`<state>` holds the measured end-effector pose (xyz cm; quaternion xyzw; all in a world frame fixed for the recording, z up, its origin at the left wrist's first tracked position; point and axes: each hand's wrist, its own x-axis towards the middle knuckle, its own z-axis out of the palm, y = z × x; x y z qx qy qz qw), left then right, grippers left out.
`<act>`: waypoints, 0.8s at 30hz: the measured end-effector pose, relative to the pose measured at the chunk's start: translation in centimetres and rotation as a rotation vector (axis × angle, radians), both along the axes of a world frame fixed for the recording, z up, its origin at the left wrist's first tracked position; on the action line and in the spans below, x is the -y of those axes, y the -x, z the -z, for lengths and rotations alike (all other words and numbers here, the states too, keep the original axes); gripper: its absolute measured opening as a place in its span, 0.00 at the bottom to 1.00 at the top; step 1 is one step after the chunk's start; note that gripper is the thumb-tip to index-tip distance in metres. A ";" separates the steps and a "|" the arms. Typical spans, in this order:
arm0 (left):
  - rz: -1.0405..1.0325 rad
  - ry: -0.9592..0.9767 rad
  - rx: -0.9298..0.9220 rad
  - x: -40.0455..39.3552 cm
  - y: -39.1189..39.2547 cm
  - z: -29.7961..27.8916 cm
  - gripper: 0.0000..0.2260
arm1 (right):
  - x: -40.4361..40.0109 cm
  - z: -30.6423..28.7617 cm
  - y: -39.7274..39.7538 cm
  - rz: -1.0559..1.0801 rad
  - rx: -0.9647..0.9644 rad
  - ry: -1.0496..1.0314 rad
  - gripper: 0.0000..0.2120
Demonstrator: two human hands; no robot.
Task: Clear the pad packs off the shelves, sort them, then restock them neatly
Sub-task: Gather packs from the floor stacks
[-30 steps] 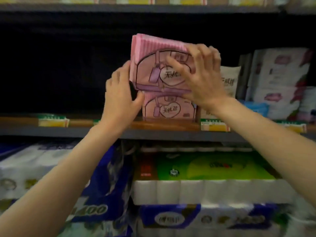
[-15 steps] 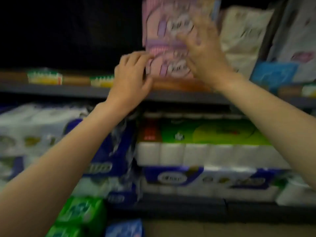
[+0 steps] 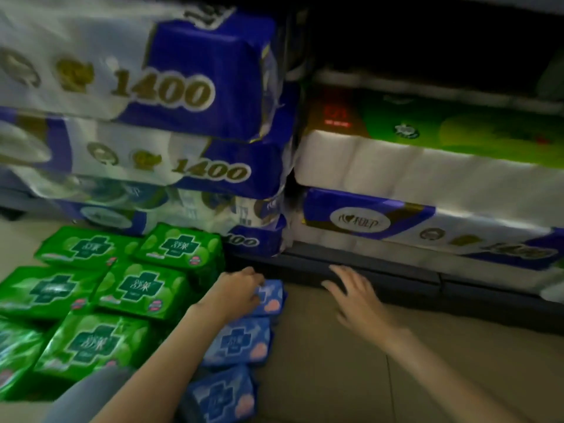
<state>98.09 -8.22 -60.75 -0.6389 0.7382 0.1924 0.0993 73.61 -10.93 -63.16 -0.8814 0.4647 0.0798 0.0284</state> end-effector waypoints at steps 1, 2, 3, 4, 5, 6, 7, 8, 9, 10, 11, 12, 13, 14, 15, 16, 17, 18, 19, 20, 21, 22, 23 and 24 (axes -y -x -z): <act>-0.034 -0.017 -0.002 0.3 -0.5 0.6 0.18 | -0.1 1.5 -0.7 -0.029 -0.041 -0.089 0.33; -0.064 -0.041 -0.004 0.4 -1.0 1.2 0.18 | -0.1 2.3 -1.7 -0.043 -0.063 -0.162 0.33; -0.082 -0.069 -0.003 0.5 -1.4 1.7 0.18 | 0.1 3.1 -2.9 -0.046 -0.075 -0.213 0.33; -0.096 -0.103 -0.001 0.5 -1.8 2.0 0.18 | 0.4 3.9 -4.3 -0.057 -0.080 -0.242 0.33; -0.109 -0.123 -0.001 0.5 -2.1 2.4 0.18 | 0.8 4.8 -5.6 -0.064 -0.077 -0.275 0.33; -0.118 -0.125 -0.004 0.6 -2.2 2.4 0.18 | 1.3 5.5 -7.1 -0.065 -0.077 -0.318 0.33; -0.123 -0.114 -0.011 0.7 -2.3 2.3 0.18 | 1.7 6.3 -8.7 -0.061 -0.065 -0.361 0.31; -0.125 -0.091 -0.020 0.9 -2.3 2.1 0.18 | 2.1 7.2 -10.1 -0.050 -0.049 -0.403 0.29; -0.127 -0.062 -0.024 1.0 -2.2 1.8 0.18 | 2.5 8.0 -11.4 -0.032 -0.034 -0.431 0.28; -0.132 -0.041 -0.019 1.2 -2.0 1.7 0.18 | 2.9 8.7 -12.4 -0.021 -0.043 -0.455 0.27; -0.141 -0.026 -0.006 1.3 -1.9 1.6 0.19 | 3.1 9.5 -13.0 -0.012 -0.063 -0.474 0.27; -0.147 -0.011 0.008 1.4 -1.7 1.5 0.19 | 3.3 10.0 -13.5 0.016 -0.073 -0.502 0.27; -0.149 -0.001 0.019 1.5 -1.6 1.5 0.18 | 3.3 10.5 -13.8 0.047 -0.091 -0.517 0.28; -0.150 0.003 0.020 1.5 -1.5 1.5 0.18 | 3.2 10.6 -13.9 0.070 -0.126 -0.500 0.29; -0.152 0.000 0.015 1.6 -1.5 1.5 0.18 | 3.0 10.6 -13.7 0.074 -0.168 -0.454 0.31; -0.154 -0.002 0.009 1.6 -1.4 1.5 0.18 | 2.8 10.6 -13.4 0.078 -0.189 -0.414 0.32; -0.155 0.001 0.005 1.7 -1.4 1.5 0.18 | 2.6 10.6 -12.8 0.085 -0.189 -0.386 0.33; -0.156 0.011 0.004 1.7 -1.5 1.6 0.17 | 2.6 10.6 -12.1 0.097 -0.174 -0.371 0.35; -0.155 0.010 0.004 1.8 -1.7 1.7 0.17 | 2.6 10.4 -11.2 0.113 -0.148 -0.363 0.36; -0.149 0.002 0.004 1.8 -1.8 1.8 0.17 | 2.6 10.0 -10.1 0.142 -0.117 -0.368 0.37; -0.143 -0.018 0.000 1.9 -1.8 2.0 0.17 | 2.7 9.5 -8.9 0.172 -0.074 -0.374 0.35; -0.134 -0.042 -0.016 1.9 -1.9 2.0 0.17 | 3.0 8.7 -7.6 0.204 -0.028 -0.390 0.31; -0.115 -0.073 -0.033 2.0 -1.8 2.0 0.19 | 3.3 7.7 -6.1 0.239 0.022 -0.422 0.27; -0.086 -0.107 -0.050 2.0 -1.5 1.9 0.22 | 3.8 6.6 -4.8 0.275 0.074 -0.479 0.24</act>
